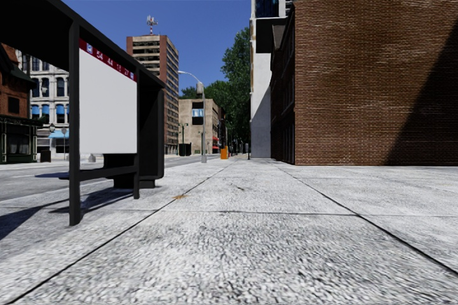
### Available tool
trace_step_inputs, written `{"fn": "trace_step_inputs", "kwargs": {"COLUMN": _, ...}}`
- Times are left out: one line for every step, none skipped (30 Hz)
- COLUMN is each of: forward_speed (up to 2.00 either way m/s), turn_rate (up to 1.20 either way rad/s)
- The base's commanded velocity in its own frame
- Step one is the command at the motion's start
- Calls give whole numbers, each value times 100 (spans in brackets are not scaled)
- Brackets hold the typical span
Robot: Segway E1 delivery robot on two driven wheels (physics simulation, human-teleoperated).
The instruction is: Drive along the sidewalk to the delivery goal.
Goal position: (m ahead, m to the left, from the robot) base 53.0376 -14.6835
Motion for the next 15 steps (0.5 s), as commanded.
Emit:
{"fn": "trace_step_inputs", "kwargs": {"forward_speed": 200, "turn_rate": 0}}
{"fn": "trace_step_inputs", "kwargs": {"forward_speed": 200, "turn_rate": 0}}
{"fn": "trace_step_inputs", "kwargs": {"forward_speed": 200, "turn_rate": 0}}
{"fn": "trace_step_inputs", "kwargs": {"forward_speed": 200, "turn_rate": 0}}
{"fn": "trace_step_inputs", "kwargs": {"forward_speed": 200, "turn_rate": 0}}
{"fn": "trace_step_inputs", "kwargs": {"forward_speed": 200, "turn_rate": 0}}
{"fn": "trace_step_inputs", "kwargs": {"forward_speed": 200, "turn_rate": 0}}
{"fn": "trace_step_inputs", "kwargs": {"forward_speed": 200, "turn_rate": 0}}
{"fn": "trace_step_inputs", "kwargs": {"forward_speed": 200, "turn_rate": 0}}
{"fn": "trace_step_inputs", "kwargs": {"forward_speed": 200, "turn_rate": 0}}
{"fn": "trace_step_inputs", "kwargs": {"forward_speed": 200, "turn_rate": 0}}
{"fn": "trace_step_inputs", "kwargs": {"forward_speed": 200, "turn_rate": 0}}
{"fn": "trace_step_inputs", "kwargs": {"forward_speed": 200, "turn_rate": 0}}
{"fn": "trace_step_inputs", "kwargs": {"forward_speed": 200, "turn_rate": 0}}
{"fn": "trace_step_inputs", "kwargs": {"forward_speed": 200, "turn_rate": 0}}
